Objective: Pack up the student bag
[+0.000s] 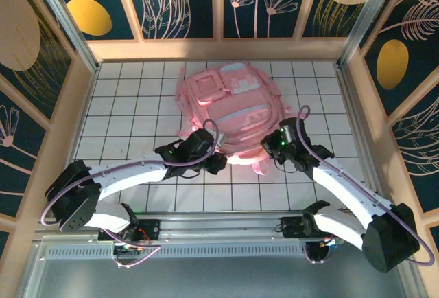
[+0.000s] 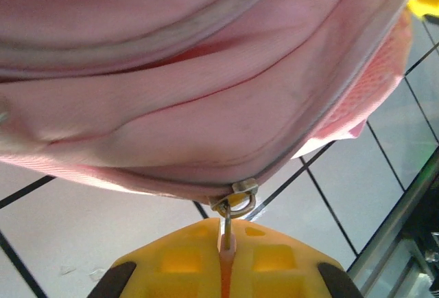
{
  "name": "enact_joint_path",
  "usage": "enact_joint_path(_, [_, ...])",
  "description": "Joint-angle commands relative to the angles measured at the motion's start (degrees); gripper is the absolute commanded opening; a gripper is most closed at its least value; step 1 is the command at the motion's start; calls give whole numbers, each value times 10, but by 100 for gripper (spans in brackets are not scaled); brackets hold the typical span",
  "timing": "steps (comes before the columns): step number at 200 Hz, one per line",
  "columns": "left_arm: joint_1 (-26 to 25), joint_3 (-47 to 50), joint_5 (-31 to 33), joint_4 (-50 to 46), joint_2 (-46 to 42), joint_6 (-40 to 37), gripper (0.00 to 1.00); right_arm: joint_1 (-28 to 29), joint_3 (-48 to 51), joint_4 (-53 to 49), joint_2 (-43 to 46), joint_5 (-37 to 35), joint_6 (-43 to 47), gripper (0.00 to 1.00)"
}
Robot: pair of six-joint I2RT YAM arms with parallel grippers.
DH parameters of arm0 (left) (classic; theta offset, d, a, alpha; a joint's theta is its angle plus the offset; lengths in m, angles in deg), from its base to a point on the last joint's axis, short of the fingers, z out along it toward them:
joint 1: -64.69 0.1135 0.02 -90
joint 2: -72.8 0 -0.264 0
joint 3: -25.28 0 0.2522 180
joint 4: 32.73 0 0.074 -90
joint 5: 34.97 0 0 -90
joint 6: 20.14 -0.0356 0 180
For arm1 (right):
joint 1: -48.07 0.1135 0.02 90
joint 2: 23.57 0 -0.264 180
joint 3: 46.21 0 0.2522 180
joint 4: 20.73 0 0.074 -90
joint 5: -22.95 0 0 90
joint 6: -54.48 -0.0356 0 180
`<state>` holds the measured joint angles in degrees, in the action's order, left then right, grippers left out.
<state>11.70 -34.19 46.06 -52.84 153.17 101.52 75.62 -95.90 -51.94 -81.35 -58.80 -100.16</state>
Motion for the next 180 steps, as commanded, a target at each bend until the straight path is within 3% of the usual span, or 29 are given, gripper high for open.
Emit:
enact_joint_path(1, [13, 13, 7, -39, -22, -14, 0, -30, -2, -10, 10, -51, 52, 2])
enact_joint_path(23, [13, 9, 12, -43, -13, -21, 0, -34, -10, -10, 4, -46, 74, 8])
enact_joint_path(42, [13, 1, -10, -38, -5, -22, 0, -35, -18, 5, -18, -18, 99, 26])
enact_joint_path(81, [-6, -5, -32, -16, -13, -9, 0, -46, -57, 0, -77, -31, 147, 48])
enact_joint_path(134, [-61, -48, -50, 25, 46, 9, 0, -51, -111, -22, -89, -41, 190, 58])
enact_joint_path(180, [-74, -126, -67, 43, 103, 9, 0, -51, -147, -157, 17, -141, 208, 65])
